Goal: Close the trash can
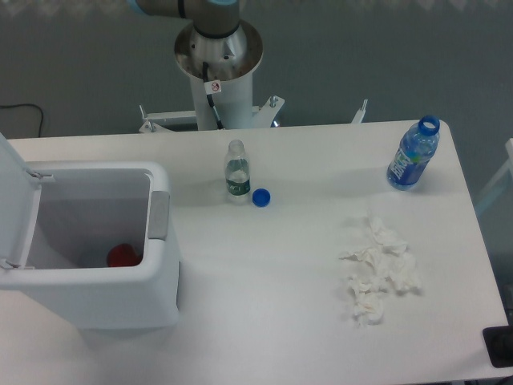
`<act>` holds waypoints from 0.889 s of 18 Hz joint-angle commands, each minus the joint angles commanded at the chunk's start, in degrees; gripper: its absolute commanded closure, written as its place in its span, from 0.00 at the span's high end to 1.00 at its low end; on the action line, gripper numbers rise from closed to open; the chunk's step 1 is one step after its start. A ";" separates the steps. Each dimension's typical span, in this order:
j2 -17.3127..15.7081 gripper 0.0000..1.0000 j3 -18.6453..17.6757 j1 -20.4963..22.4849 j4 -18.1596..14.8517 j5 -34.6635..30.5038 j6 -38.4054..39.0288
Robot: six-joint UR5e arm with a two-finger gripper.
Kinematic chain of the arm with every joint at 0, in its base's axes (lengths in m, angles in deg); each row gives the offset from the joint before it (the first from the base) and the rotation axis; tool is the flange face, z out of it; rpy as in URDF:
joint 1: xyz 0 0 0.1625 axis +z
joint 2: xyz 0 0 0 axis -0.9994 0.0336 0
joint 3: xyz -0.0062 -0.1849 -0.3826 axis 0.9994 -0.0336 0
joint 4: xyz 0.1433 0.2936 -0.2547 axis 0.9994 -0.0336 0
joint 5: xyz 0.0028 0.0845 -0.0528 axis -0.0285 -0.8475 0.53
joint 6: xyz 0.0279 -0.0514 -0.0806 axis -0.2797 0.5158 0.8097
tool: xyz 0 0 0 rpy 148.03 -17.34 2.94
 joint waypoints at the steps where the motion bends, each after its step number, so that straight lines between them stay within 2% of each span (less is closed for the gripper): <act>1: 0.62 1.00 0.00 -0.27 0.00 0.00 0.09; 9: 3.61 1.00 1.75 -0.27 0.70 -0.18 0.18; 16: 5.11 1.00 1.84 0.35 0.70 -4.04 0.09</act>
